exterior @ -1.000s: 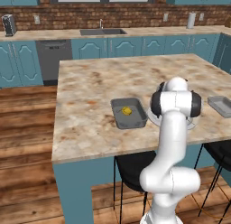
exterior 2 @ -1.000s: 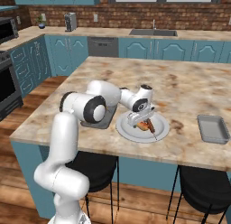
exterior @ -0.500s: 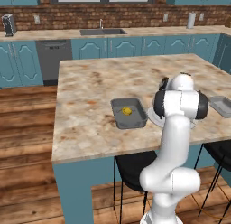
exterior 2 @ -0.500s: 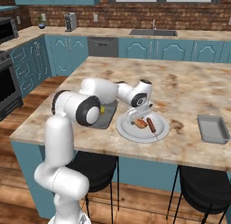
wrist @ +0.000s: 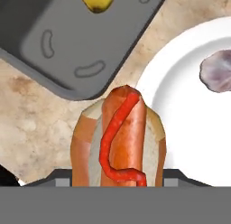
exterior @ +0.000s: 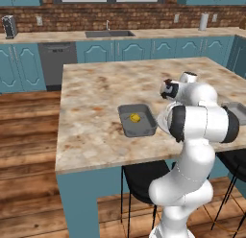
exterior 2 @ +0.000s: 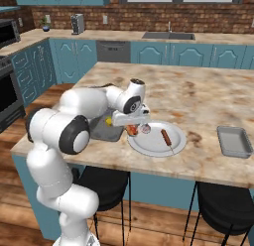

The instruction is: Place one cooked food and one vegetable from the large plate to each tupperware container.

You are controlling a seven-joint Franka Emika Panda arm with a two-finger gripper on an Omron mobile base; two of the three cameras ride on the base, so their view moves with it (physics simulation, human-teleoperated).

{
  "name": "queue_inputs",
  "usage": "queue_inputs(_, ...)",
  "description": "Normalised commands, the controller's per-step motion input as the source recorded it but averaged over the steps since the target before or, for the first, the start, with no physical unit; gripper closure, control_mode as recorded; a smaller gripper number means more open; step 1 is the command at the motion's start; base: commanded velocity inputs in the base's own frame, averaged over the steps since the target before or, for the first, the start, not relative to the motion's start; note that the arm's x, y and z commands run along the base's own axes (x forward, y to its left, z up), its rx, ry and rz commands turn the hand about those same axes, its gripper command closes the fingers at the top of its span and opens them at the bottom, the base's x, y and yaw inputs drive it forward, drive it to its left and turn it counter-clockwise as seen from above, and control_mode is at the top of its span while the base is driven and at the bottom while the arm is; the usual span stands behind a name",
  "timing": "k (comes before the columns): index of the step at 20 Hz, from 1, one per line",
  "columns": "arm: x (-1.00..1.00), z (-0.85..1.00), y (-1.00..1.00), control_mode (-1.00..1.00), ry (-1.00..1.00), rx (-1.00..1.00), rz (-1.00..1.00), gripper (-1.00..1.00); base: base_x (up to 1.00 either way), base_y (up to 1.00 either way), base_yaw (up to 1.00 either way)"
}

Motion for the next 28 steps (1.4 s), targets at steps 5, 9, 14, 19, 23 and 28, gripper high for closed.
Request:
queue_inputs(5, 0.57, 0.0, 1.0, -1.0, 0.0, 0.0, -0.24, 1.0, 0.0, 0.0, 0.0)
queue_inputs(9, 0.73, 0.0, 0.84, -1.0, 0.0, 0.09, -0.06, 1.0, 0.0, 0.0, 0.0)
queue_inputs(14, 0.98, 0.0, 0.24, -1.0, 0.0, 0.01, -0.23, 1.0, 0.0, 0.0, 0.0)
queue_inputs(19, 0.8, -0.13, 0.07, -1.0, 0.01, 0.0, -0.33, 1.0, 0.0, 0.0, 0.0)
queue_inputs(23, 0.23, -0.54, -0.28, -1.0, -0.01, 0.0, -0.04, 1.0, 0.0, 0.0, 0.0)
queue_inputs(28, 0.34, -0.59, -0.04, -1.0, 0.0, 0.0, 0.0, 1.0, 0.0, 0.0, 0.0)
